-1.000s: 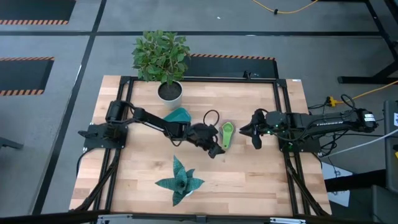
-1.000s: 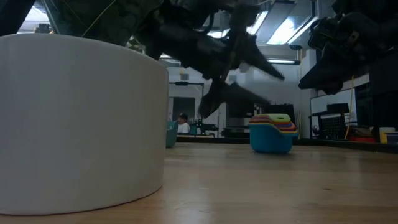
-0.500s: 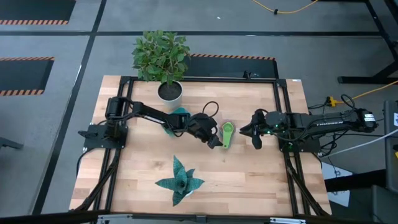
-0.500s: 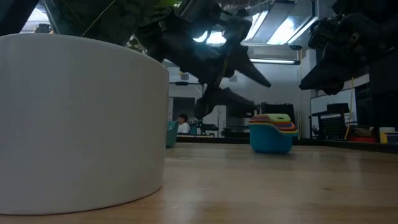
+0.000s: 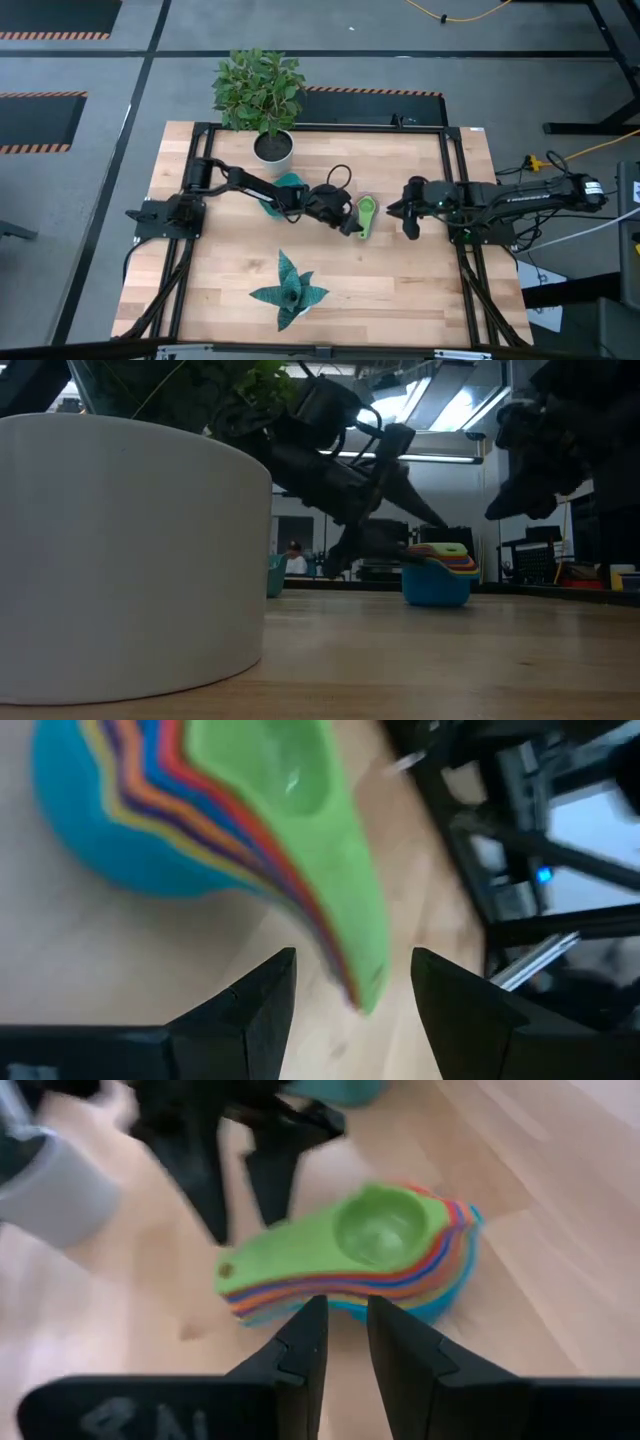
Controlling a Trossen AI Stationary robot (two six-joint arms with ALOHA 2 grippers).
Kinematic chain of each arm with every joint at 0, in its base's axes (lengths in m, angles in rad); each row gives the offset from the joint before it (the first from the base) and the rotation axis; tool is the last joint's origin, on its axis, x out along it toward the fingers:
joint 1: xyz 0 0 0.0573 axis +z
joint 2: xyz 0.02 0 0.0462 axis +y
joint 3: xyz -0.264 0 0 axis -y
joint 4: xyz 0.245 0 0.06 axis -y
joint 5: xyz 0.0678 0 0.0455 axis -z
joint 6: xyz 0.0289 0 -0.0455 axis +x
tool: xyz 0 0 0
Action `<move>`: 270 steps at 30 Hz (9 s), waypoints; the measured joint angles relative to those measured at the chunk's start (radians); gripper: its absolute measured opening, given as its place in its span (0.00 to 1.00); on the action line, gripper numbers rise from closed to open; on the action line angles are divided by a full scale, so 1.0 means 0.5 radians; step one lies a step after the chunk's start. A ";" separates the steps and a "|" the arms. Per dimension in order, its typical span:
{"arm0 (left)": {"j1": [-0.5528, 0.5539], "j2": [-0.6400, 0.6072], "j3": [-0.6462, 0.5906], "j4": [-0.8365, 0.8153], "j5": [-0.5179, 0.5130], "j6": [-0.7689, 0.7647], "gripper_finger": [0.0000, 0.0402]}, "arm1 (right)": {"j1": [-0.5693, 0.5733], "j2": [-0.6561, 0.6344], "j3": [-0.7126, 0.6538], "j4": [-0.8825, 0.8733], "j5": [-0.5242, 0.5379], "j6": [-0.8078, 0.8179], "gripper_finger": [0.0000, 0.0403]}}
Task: Nest measuring cups in basket
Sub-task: Put the stacked measuring cups into the green bin
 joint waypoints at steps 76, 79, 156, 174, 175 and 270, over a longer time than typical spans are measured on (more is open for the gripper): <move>0.004 0.082 0.001 0.123 -0.134 -0.297 0.48 | 0.019 1.567 -0.166 1.732 -0.124 0.159 0.20; 0.004 0.081 0.001 0.123 -0.136 -0.306 0.48 | 0.019 1.567 -0.166 1.732 -0.124 0.159 0.20; -0.033 0.199 0.001 0.403 -0.391 -0.458 0.48 | 0.018 1.566 -0.133 1.691 -0.053 0.272 0.20; -0.032 0.199 0.002 0.406 -0.328 -0.512 0.32 | 0.019 1.565 -0.132 1.722 -0.072 0.270 0.20; -0.032 0.199 0.002 0.406 -0.325 -0.511 0.30 | 0.019 1.565 -0.125 1.715 -0.075 0.270 0.20; -0.772 -1.613 -1.739 0.128 -1.689 -1.192 0.21 | -0.024 0.383 -0.199 0.960 -0.103 0.008 0.20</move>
